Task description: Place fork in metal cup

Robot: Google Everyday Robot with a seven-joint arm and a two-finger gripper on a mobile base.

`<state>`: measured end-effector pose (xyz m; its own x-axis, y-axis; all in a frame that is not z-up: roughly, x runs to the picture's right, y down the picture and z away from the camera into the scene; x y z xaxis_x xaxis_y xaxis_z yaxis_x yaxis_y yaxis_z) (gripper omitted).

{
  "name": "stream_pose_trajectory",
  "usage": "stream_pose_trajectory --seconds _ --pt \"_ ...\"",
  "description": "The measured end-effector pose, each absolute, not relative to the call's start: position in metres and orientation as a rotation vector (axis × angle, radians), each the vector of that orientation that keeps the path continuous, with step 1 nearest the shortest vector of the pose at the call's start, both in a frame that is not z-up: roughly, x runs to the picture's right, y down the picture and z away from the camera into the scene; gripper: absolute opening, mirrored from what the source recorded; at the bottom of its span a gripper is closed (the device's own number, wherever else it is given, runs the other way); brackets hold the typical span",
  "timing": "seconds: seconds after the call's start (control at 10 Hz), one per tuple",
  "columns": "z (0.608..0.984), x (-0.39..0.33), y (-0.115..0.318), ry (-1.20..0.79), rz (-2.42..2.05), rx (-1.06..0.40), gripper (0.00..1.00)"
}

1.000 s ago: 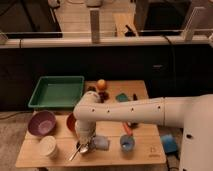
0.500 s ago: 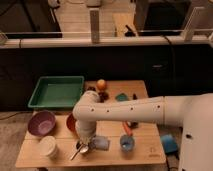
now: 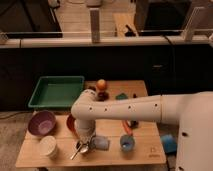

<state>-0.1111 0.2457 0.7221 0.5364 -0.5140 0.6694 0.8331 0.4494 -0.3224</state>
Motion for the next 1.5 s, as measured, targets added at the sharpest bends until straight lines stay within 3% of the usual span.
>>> stream_pose_trajectory --seconds 0.1,0.8,1.5 --pt "0.722 -0.112 0.246 -0.523 -0.880 -0.693 0.80" --pt "0.714 -0.122 0.238 -0.632 -0.813 -0.595 0.80" --pt "0.713 -0.127 0.237 -0.649 -0.837 -0.596 0.80"
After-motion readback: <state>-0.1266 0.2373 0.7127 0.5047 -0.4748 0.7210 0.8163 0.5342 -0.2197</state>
